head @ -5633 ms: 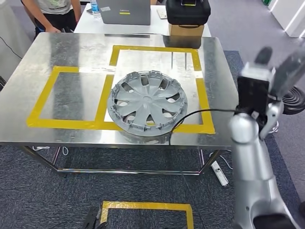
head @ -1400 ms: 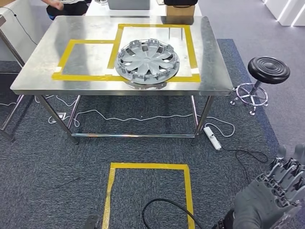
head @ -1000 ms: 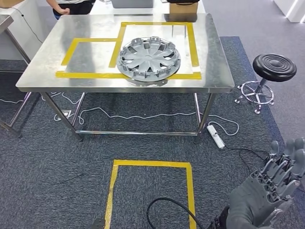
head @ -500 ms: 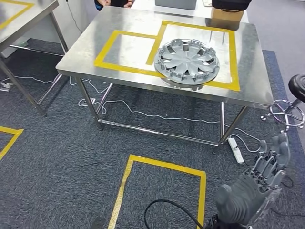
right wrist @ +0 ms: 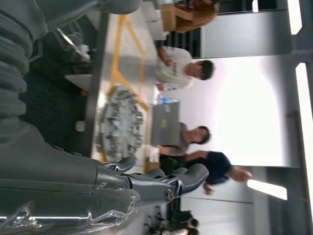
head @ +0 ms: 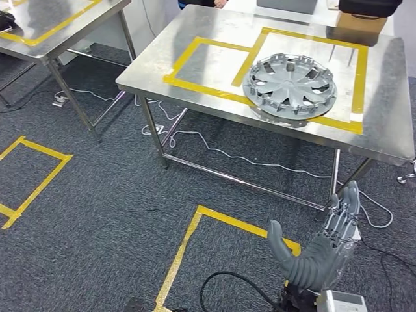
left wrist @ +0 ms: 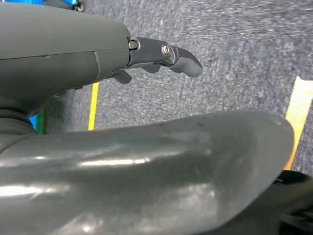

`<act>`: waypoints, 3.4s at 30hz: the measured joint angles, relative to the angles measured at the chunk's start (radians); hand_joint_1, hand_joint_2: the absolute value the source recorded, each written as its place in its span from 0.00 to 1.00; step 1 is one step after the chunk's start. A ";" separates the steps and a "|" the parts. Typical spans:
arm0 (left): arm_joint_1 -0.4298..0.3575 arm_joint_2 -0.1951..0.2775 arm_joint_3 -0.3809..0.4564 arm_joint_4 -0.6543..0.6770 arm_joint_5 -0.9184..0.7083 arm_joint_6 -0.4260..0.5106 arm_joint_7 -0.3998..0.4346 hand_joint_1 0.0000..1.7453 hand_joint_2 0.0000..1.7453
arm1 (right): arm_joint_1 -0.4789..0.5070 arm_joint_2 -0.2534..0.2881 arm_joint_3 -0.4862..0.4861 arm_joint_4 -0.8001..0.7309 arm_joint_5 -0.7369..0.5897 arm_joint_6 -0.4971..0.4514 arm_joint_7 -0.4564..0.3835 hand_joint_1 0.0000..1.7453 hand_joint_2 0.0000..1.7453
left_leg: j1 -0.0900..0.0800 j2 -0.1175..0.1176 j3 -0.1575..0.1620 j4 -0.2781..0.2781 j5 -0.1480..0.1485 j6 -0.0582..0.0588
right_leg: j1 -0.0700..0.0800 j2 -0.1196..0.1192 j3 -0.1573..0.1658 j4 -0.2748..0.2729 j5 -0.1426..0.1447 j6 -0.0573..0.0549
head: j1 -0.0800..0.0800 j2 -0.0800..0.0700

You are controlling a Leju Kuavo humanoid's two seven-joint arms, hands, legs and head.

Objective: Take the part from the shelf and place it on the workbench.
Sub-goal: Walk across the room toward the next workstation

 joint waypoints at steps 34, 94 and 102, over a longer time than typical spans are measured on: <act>-0.009 -0.003 0.005 0.000 -0.042 -0.004 -0.008 0.00 0.00 | -0.169 0.113 -0.531 0.805 0.016 0.088 -0.033 0.00 1.00 | -0.003 0.074 0.095 -0.187 0.073 0.017 | 0.010 -0.040 -0.003 0.016 -0.014 0.015 | 0.001 0.000; -0.014 0.004 0.028 0.000 -0.087 -0.011 -0.010 0.00 0.00 | -0.284 0.023 -1.155 1.600 0.859 0.050 0.678 0.00 0.00 | -0.006 0.047 0.083 -0.136 0.049 0.019 | 0.005 -0.003 -0.003 0.027 -0.024 0.007 | 0.010 0.000; -0.012 0.003 0.029 0.000 -0.090 -0.011 -0.010 0.00 0.00 | -0.285 0.023 -1.156 1.601 0.862 0.048 0.683 0.00 0.00 | -0.006 0.008 0.111 -0.212 0.067 0.058 | 0.002 0.037 -0.061 0.175 -0.119 0.044 | 0.021 0.000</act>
